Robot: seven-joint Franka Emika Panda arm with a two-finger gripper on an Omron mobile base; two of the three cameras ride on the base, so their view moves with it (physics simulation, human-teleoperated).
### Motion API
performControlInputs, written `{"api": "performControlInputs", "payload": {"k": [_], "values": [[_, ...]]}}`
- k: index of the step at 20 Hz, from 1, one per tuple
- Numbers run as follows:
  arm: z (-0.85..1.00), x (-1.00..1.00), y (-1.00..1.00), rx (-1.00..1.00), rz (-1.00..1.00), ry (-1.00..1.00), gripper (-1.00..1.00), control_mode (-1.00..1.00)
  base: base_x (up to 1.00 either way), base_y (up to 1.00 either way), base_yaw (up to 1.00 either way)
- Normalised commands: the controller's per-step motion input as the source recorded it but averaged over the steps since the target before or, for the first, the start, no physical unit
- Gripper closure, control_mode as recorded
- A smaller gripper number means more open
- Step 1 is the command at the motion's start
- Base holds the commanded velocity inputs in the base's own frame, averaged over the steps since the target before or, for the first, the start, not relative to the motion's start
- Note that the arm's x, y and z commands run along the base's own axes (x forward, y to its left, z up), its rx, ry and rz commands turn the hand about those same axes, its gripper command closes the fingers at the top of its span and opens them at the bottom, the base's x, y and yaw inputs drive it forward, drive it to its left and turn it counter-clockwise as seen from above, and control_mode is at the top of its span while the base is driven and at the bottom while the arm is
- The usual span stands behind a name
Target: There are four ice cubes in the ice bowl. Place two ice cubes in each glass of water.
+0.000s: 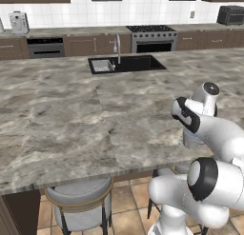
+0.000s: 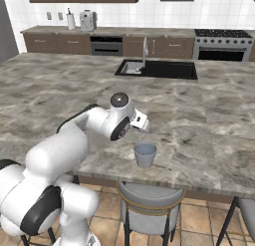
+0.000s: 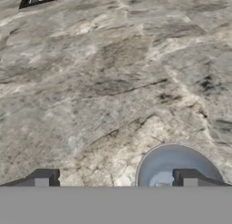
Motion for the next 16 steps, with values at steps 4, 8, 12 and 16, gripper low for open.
{"api": "performControlInputs", "payload": {"k": [4, 8, 12, 16], "values": [[0.72, -0.67, 0.99, -0.06, 0.00, 0.01, -1.00, -1.00, 0.00, 0.00, 0.00], [0.40, -0.84, 1.00, -0.01, 0.00, 0.17, -1.00, -1.00, 0.00, 0.00, 0.00], [0.02, -0.65, 0.65, 0.03, 0.00, 0.07, -1.00, -1.00, 0.00, 0.00, 0.00], [0.00, -0.23, 0.02, 0.00, 0.00, 0.00, -1.00, -1.00, 0.00, 0.00, 0.00]]}}
